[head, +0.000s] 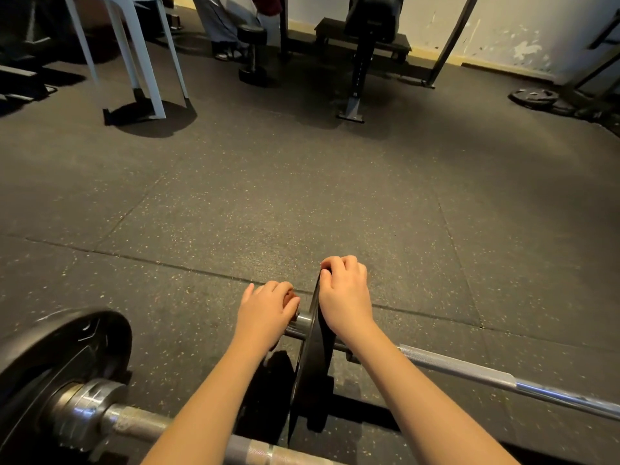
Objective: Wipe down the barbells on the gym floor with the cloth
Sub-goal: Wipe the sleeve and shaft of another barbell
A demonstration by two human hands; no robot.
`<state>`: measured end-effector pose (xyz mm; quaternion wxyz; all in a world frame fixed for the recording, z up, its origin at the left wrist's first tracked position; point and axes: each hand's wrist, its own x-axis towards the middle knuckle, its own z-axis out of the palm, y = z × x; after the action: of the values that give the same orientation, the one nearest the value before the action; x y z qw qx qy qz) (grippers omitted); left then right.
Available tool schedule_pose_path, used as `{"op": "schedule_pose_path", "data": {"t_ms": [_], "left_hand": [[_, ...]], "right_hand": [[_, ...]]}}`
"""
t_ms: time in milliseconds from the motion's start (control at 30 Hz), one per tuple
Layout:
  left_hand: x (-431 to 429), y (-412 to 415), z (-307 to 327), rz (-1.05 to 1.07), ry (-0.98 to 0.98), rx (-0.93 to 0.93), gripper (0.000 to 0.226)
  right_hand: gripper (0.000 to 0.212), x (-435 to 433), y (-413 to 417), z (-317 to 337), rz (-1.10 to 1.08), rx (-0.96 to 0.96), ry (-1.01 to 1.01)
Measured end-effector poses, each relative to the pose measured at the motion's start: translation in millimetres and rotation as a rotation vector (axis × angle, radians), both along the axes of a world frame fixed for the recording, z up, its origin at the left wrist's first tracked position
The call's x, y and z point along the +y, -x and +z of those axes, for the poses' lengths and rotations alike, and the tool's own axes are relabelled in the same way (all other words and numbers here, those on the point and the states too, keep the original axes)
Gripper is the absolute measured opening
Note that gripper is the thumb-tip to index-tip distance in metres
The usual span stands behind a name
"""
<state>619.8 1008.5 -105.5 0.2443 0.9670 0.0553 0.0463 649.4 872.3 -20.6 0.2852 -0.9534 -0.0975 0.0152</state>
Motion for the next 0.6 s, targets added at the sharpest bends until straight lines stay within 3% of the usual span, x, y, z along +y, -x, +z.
{"op": "schedule_pose_path", "data": {"t_ms": [133, 233, 300, 400, 600], "left_hand": [[-7.3, 15.5, -13.6, -0.03, 0.064, -0.16, 0.032], [-5.2, 33.2, -32.5, -0.169, -0.05, -0.281, 0.035], [0.0, 27.8, -33.1, -0.184, -0.078, -0.249, 0.045], [-0.7, 15.5, -26.9, -0.121, -0.059, -0.214, 0.023], [-3.6, -16.6, -4.3, 0.191, 0.109, -0.029, 0.017]], "right_hand": [[0.029, 3.8, 4.3, -5.7, -0.038, -0.03, 0.001], [0.032, 4.6, 3.4, -8.2, -0.052, -0.046, -0.006], [0.035, 7.3, 1.5, -7.2, -0.052, -0.035, 0.003], [0.04, 10.3, 5.2, -6.8, -0.027, -0.017, 0.026], [0.04, 5.9, 12.0, -13.5, -0.039, -0.066, 0.007]]}}
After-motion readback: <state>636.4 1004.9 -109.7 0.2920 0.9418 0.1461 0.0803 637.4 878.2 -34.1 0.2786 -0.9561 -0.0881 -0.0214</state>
